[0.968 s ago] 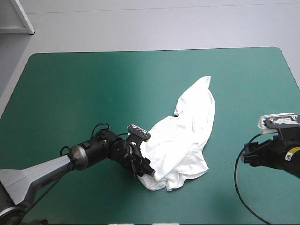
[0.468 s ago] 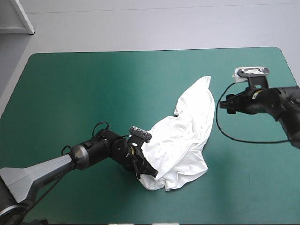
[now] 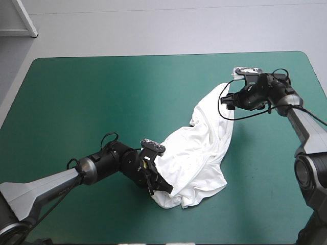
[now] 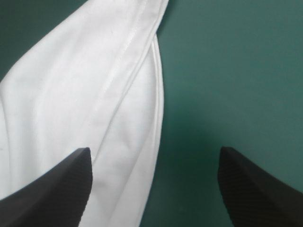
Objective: Fold the cloth
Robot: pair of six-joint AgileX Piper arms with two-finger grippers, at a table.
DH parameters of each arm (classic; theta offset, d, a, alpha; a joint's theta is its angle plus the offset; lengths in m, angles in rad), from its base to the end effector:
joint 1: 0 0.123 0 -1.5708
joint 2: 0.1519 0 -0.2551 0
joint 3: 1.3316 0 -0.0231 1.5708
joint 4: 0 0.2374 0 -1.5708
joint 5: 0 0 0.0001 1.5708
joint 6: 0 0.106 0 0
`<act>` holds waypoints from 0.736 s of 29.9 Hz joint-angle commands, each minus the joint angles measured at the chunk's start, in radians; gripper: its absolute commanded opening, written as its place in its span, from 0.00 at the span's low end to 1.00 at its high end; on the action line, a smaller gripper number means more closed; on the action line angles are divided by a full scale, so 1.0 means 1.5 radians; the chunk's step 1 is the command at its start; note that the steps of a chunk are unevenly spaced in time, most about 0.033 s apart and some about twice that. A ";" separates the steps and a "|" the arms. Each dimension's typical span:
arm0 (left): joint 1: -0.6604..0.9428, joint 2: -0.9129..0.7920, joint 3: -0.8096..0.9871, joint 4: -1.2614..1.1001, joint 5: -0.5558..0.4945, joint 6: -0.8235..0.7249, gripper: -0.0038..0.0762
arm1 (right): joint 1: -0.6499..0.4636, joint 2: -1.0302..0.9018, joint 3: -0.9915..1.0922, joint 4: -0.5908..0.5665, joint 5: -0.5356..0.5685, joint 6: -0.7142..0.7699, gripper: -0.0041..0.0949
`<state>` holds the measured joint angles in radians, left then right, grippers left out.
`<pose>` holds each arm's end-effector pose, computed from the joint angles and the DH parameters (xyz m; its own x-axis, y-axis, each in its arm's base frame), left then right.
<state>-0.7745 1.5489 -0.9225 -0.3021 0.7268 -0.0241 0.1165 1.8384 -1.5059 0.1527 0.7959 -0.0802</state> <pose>0.1869 -0.2122 0.1755 -0.8381 0.4769 -0.2649 0.5385 0.8009 -0.2618 0.3895 0.0572 0.2301 -0.8585 -0.0734 -0.5076 -0.1475 0.9832 0.1072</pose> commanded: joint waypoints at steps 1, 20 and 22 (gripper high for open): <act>-0.001 -0.020 -0.011 -0.015 0.000 -0.007 0.04 | 0.005 0.008 -0.037 0.025 -0.029 -0.015 0.71; -0.001 -0.020 -0.011 -0.013 -0.013 -0.007 0.04 | 0.005 0.096 -0.042 0.025 -0.074 -0.023 0.15; -0.001 -0.022 -0.012 -0.012 -0.020 -0.007 0.04 | 0.005 0.091 -0.053 0.024 -0.067 -0.033 0.03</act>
<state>-0.7745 1.5489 -0.9225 -0.3021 0.7217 -0.0250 0.1259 2.0120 -1.5518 0.1770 0.6902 -0.1086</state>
